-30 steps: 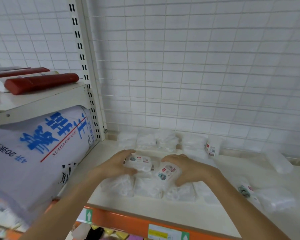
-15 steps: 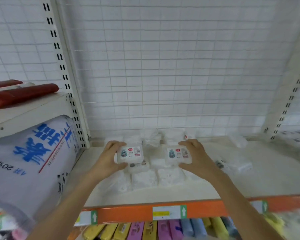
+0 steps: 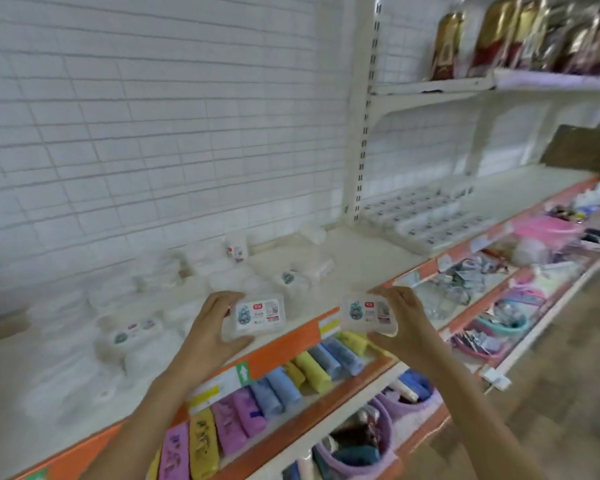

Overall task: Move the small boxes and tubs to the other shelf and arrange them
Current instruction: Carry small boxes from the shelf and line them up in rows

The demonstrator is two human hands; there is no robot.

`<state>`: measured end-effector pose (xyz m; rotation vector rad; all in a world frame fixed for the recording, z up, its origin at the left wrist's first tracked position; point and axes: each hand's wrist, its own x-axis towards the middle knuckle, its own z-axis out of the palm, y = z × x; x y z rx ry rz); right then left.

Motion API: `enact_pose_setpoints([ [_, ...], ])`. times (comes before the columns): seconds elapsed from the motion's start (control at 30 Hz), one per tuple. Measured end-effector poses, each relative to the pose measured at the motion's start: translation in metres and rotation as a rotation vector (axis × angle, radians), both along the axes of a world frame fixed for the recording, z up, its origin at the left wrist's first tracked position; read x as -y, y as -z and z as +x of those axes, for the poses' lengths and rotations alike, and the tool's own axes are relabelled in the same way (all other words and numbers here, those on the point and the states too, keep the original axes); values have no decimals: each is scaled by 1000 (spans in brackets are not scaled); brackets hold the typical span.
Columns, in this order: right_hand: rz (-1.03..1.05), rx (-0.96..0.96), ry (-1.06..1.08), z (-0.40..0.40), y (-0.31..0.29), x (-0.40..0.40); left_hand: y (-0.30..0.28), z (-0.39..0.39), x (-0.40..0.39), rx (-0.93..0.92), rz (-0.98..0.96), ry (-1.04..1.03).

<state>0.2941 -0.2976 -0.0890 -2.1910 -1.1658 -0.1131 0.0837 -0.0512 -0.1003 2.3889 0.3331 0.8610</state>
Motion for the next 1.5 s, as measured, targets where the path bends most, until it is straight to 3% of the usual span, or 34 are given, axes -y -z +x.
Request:
enact_pose_setpoints([
  [0.43, -14, -91, 349, 124, 26, 233, 19, 240, 169, -67, -55, 332],
  [0.73, -21, -102, 514, 219, 34, 332, 26, 359, 262, -123, -44, 381],
  [1.03, 12, -160, 435, 315, 30, 320, 21, 458, 264, -157, 5, 278],
  [1.37, -43, -150, 244, 492, 5, 228, -9, 582, 195, -94, -7, 51],
  [1.5, -26, -90, 129, 558, -3, 188, -17, 620, 170, -172, 52, -33],
])
